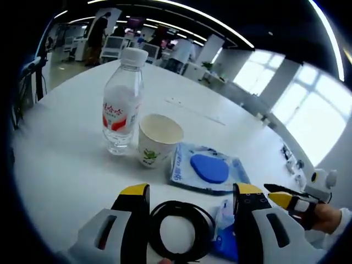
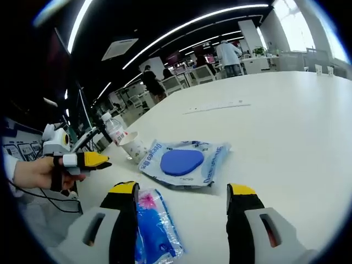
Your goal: Arrange the tabletop items into an orderly group along one side of the table until the central work area is clear of visible clutter.
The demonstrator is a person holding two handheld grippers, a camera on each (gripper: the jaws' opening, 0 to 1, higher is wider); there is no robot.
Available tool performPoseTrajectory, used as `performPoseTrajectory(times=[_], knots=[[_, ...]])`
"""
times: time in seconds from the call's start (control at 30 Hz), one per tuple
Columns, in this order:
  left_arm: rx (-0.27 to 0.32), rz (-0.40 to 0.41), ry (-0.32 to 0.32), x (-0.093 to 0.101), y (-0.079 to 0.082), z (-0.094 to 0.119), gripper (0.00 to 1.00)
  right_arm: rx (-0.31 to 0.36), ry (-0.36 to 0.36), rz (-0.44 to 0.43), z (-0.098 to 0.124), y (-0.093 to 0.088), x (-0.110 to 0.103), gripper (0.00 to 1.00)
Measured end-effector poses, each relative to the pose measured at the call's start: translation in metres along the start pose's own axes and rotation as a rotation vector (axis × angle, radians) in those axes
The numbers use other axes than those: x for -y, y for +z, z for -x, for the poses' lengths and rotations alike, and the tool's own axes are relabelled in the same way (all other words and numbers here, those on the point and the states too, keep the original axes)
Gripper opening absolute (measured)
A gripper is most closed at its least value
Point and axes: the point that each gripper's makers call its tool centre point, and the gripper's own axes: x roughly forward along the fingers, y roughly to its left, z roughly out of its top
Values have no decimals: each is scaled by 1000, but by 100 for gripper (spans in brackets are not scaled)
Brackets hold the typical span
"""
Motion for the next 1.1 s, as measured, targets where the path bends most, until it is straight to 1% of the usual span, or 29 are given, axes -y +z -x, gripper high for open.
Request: performPoseTrajectory(times=[0.2,0.37,0.5,0.6,0.7,0.77,0.83,0.9,1.0,1.1], knots=[[-6,-14,-7,7,-4,5,56,-10,16,-14,10,-8,-2,63],[-16,-29,-17,15,-12,10,56,-14,36,-25,21,-15,-5,63],[-29,-30,-27,19,-20,12,55,-32,56,-28,28,-24,-9,63],[-23,-30,-28,21,-21,13,54,-56,76,-29,31,-31,-12,63],[-29,-31,-31,24,-24,11,53,-64,82,-44,36,-35,-14,63],[-42,-59,-42,30,-28,10,53,-72,94,-76,41,-41,-15,63],[-57,-75,-56,37,-34,10,52,-106,110,-144,49,-52,-19,62],[-73,-90,-63,40,-39,9,51,-99,107,-159,49,-55,-18,62],[-91,-95,-66,42,-48,6,52,-146,121,-158,53,-69,-19,62],[-100,-100,-60,42,-51,5,51,-170,125,-157,54,-78,-17,62]])
